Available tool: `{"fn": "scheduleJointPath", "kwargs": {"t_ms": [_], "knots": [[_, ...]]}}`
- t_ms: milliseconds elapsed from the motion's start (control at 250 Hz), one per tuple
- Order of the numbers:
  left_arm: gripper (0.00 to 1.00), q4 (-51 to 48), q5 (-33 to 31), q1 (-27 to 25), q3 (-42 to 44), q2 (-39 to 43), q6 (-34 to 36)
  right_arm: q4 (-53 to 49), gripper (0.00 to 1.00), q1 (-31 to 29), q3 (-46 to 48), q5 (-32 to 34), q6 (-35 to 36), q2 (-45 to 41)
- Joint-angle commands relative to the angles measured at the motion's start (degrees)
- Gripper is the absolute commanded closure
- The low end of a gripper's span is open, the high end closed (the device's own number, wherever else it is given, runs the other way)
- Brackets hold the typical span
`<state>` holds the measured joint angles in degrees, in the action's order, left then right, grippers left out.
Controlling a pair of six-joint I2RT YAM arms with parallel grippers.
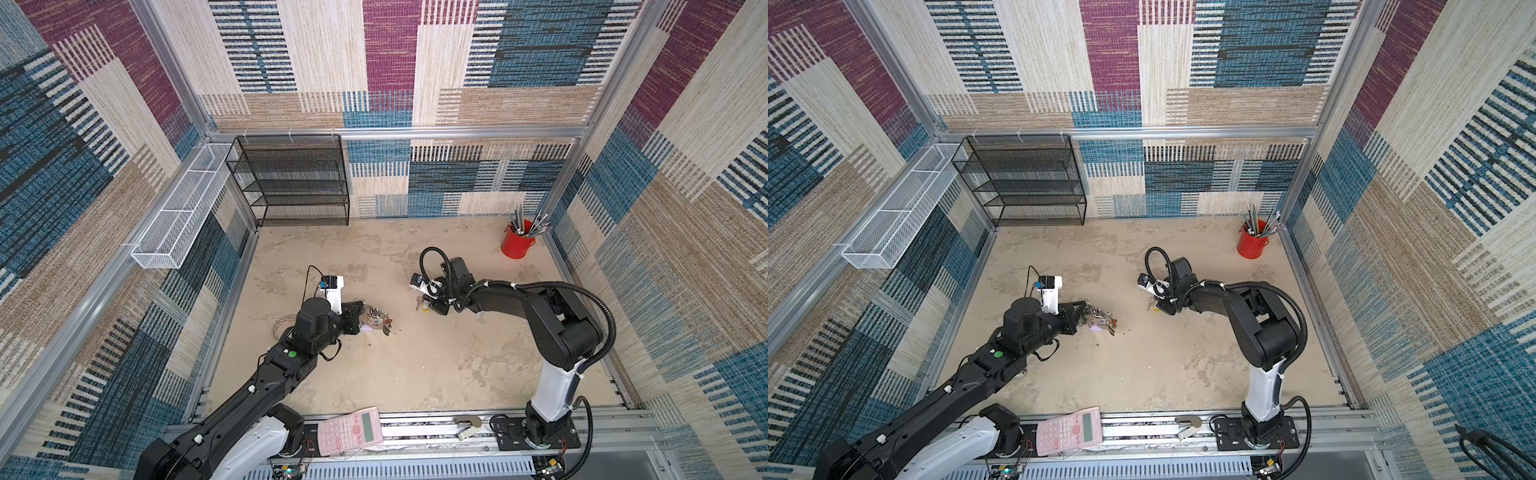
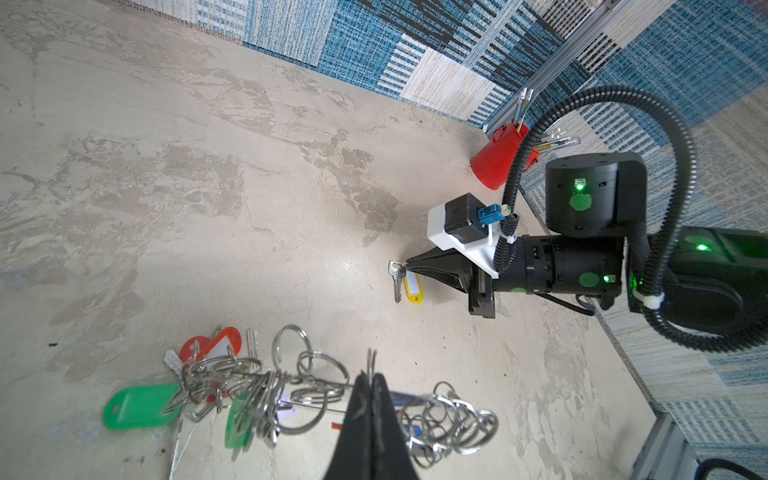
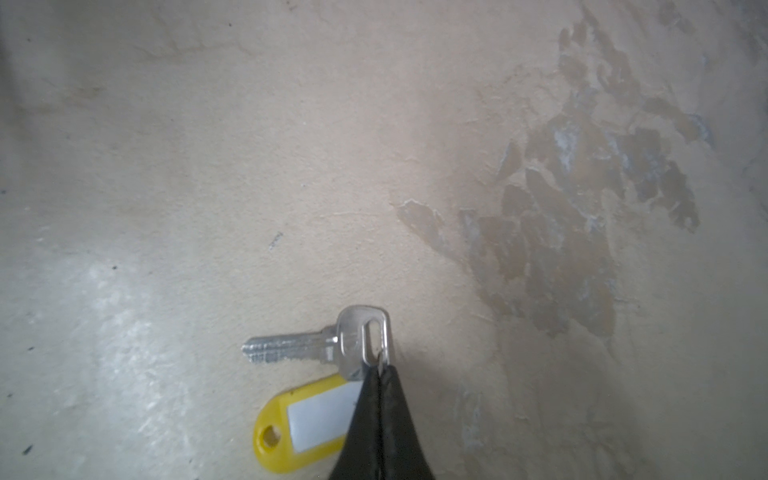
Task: Put the keys on the keyring
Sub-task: 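Close the right gripper on the key's metal ring, then lift the yellow-tag key with the right gripper toward the plate's rings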
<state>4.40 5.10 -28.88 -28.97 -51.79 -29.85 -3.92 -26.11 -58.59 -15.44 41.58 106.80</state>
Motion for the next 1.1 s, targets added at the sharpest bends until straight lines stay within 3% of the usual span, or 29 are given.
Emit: {"fn": "scheduleJointPath", "kwargs": {"t_ms": [0,288,544,804,980,1096], "knots": [[1.0,4.09,0.76,0.14,0.29,-0.06,-0.3,0.23,1.0,0.09,-0.33,-0.78,-0.36,-0.12],[1.0,3.69,1.17,0.21,-0.03,-0.08,0.26,6.58,1.0,0.1,2.59,-3.45,-6.24,-5.13],[1.0,3.06,0.76,-0.33,-0.3,0.91,3.32,25.68,1.0,-1.36,15.95,-9.0,-19.75,-19.65],[1.0,8.13,0.66,-4.09,-1.64,-4.26,7.97,50.71,1.0,-2.89,33.23,-14.08,-38.07,-33.37],[1.0,18.48,-0.46,-7.74,-0.83,-11.57,12.22,43.8,1.0,-3.77,33.37,-10.86,-47.12,-38.49],[1.0,25.67,0.41,-9.75,-1.5,-17.16,15.64,34.99,1.0,-3.95,32.01,-10.17,-49.23,-42.68]]}}
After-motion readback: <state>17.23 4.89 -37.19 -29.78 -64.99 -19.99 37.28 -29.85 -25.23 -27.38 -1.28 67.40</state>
